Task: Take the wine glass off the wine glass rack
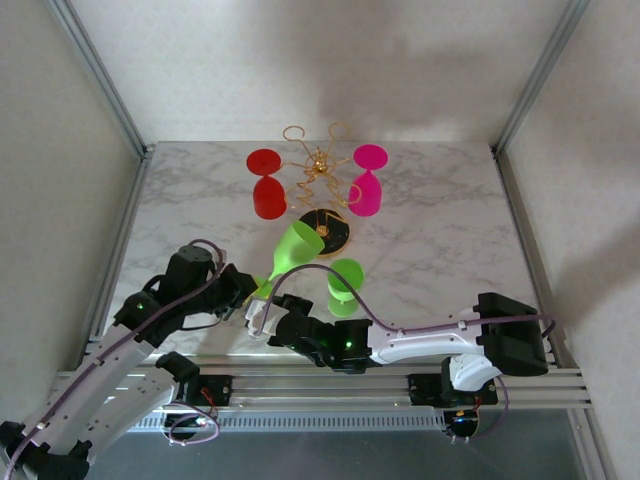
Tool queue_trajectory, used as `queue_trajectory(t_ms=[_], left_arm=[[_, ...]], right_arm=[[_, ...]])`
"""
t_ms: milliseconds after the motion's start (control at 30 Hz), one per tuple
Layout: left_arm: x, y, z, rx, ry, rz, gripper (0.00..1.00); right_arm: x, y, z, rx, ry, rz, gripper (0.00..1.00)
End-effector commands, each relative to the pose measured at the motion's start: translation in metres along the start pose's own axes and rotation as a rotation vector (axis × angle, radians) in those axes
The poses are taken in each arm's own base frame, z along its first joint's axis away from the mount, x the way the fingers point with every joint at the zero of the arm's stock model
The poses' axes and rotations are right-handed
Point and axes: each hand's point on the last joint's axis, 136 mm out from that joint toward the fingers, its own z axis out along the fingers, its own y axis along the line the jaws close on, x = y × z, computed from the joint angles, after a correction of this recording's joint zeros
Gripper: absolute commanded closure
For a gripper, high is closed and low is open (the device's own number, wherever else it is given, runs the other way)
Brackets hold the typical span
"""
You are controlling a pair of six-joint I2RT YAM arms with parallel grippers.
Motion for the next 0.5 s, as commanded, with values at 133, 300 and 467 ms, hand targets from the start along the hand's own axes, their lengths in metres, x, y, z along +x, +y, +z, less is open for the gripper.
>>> queue_trajectory(t_ms=[133, 300, 467], left_arm=[[0.001, 0.014, 0.002, 0.010, -0.012, -0.024, 1.00], [-0.001, 0.010, 0.002, 0.061, -0.033, -0.014, 1.00], [-0.005, 0.009, 0.006, 0.102, -0.059, -0.005, 1.00]], right_arm=[[-0.033, -0.012, -0.016, -0.016, -0.059, 0.120, 1.00], [-0.040, -0.014, -0.030, -0.082, -0.046, 0.198, 0.84], [-0.051, -0.024, -0.054, -0.148, -0.046, 0.332, 0.79]])
